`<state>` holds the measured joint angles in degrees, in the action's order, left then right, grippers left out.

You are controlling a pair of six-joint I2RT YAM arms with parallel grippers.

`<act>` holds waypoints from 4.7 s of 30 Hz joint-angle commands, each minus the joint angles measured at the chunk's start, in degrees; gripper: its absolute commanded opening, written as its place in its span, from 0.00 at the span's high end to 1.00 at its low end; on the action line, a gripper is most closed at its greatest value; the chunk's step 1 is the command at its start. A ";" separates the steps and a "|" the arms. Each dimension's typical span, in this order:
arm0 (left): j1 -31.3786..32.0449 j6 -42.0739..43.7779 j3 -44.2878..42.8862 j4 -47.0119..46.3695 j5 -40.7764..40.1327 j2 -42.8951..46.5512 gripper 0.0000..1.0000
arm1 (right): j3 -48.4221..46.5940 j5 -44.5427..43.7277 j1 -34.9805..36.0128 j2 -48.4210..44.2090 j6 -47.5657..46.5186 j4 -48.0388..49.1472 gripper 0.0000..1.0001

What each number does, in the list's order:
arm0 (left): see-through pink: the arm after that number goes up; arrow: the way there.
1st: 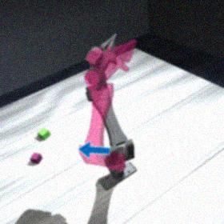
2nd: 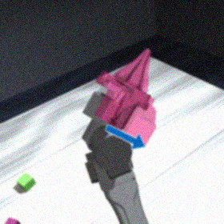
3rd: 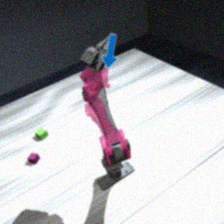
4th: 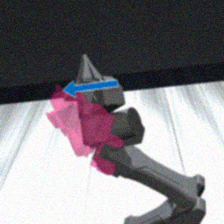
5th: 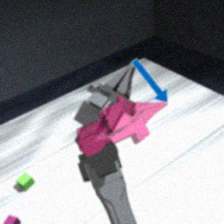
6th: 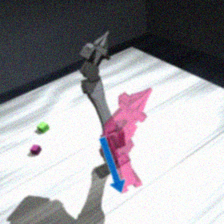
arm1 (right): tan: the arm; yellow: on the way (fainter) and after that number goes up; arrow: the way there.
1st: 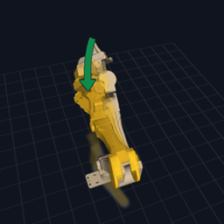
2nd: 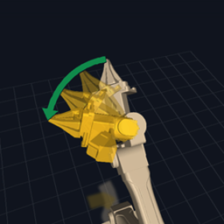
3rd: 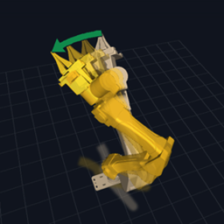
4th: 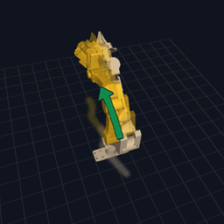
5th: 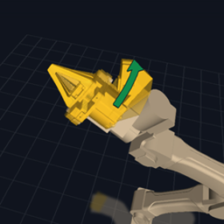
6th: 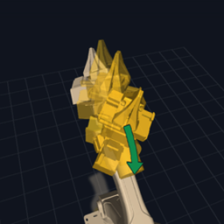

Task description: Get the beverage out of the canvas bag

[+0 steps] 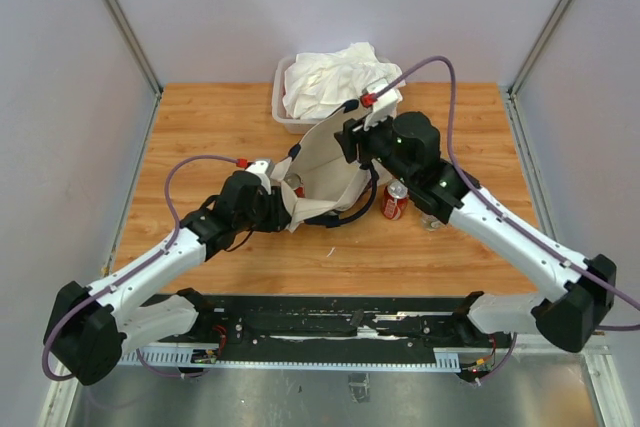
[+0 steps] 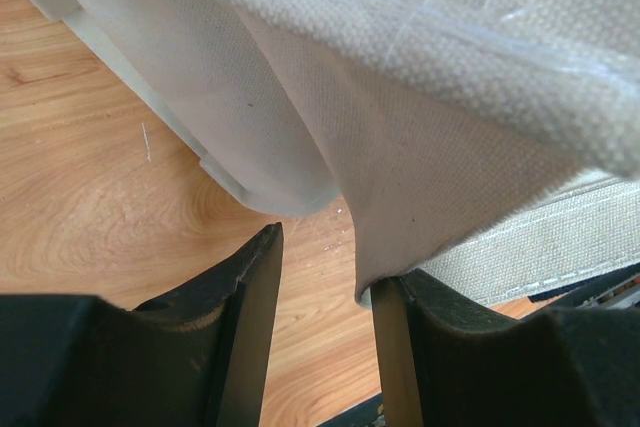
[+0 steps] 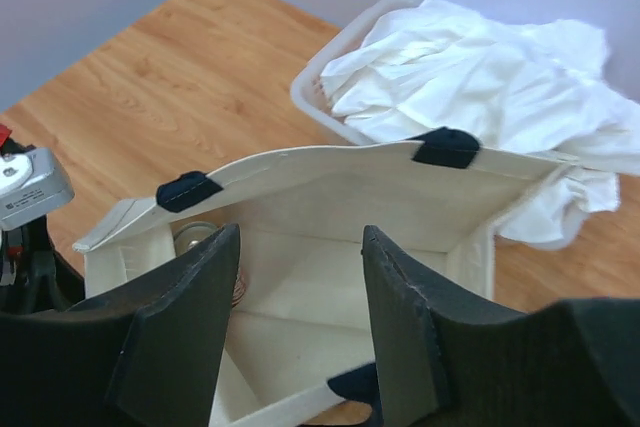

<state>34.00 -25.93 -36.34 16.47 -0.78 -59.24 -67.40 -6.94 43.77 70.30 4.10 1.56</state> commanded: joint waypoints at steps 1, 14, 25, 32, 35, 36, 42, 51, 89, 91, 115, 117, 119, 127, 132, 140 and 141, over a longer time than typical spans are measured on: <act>0.24 0.32 -1.15 1.84 -1.68 1.71 0.56 | -3.56 8.40 1.04 7.60 -1.31 -4.48 0.48; 0.19 -0.67 -4.31 6.35 -1.02 2.80 0.56 | -6.67 19.13 1.05 26.35 1.45 -5.14 0.31; 0.19 -1.49 -6.52 8.60 -1.09 4.31 0.56 | -10.21 28.82 0.98 33.82 -1.70 -7.94 0.09; 0.19 -1.50 -6.36 8.63 -0.98 4.07 0.56 | -11.90 32.08 1.04 38.26 -1.48 -6.75 0.02; 0.19 -1.60 -6.13 8.44 -0.96 3.92 0.56 | -11.86 32.28 1.00 39.70 -1.12 -5.61 0.01; 0.19 -1.58 -6.00 8.33 -0.85 3.83 0.56 | -11.80 32.29 0.99 40.14 -0.92 -5.21 0.01; 0.19 -1.83 -5.05 7.67 -0.33 3.13 0.56 | -11.03 30.14 0.99 42.13 -0.34 -2.93 0.02; 0.19 -2.11 -4.36 6.56 0.03 2.29 0.56 | -11.88 27.10 1.05 46.33 0.12 -2.01 0.17; 0.19 -2.51 -1.52 0.04 -2.86 -1.08 0.55 | -2.31 11.66 1.89 10.53 -3.88 5.23 0.99; 0.19 -2.14 -1.99 0.01 -4.13 -1.42 0.55 | -1.32 8.89 1.90 6.33 -4.80 4.47 0.99; -5.22 3.10 -12.39 -0.47 -15.80 -7.04 0.46 | 22.26 -10.66 5.67 -25.66 4.60 -18.33 0.99; -6.27 3.45 -12.54 -0.40 -15.66 -6.85 0.45 | 24.43 -10.64 5.72 -25.45 5.79 -17.22 0.99; -6.73 3.74 -12.53 -0.39 -15.53 -6.38 0.44 | 26.98 -11.22 5.71 -24.97 6.70 -15.53 0.99; -6.93 4.13 -12.87 -0.69 -15.68 -3.78 0.31 | 34.10 -14.57 5.63 -18.63 9.55 -7.88 0.99; -6.93 4.59 -12.35 -1.29 -15.87 -1.33 0.09 | 36.42 -15.28 5.46 -16.34 10.95 -3.41 0.99; -6.93 5.14 -10.92 -1.43 -18.62 3.75 0.00 | 39.08 -13.49 4.93 -14.47 12.16 1.91 0.99; -6.93 5.23 -10.68 -1.63 -18.89 4.38 0.00 | 39.16 -13.51 4.86 -13.81 12.40 1.78 0.97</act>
<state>27.44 -21.47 -47.55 16.71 -17.08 -57.71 -28.93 -19.51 48.51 55.75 14.81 -3.77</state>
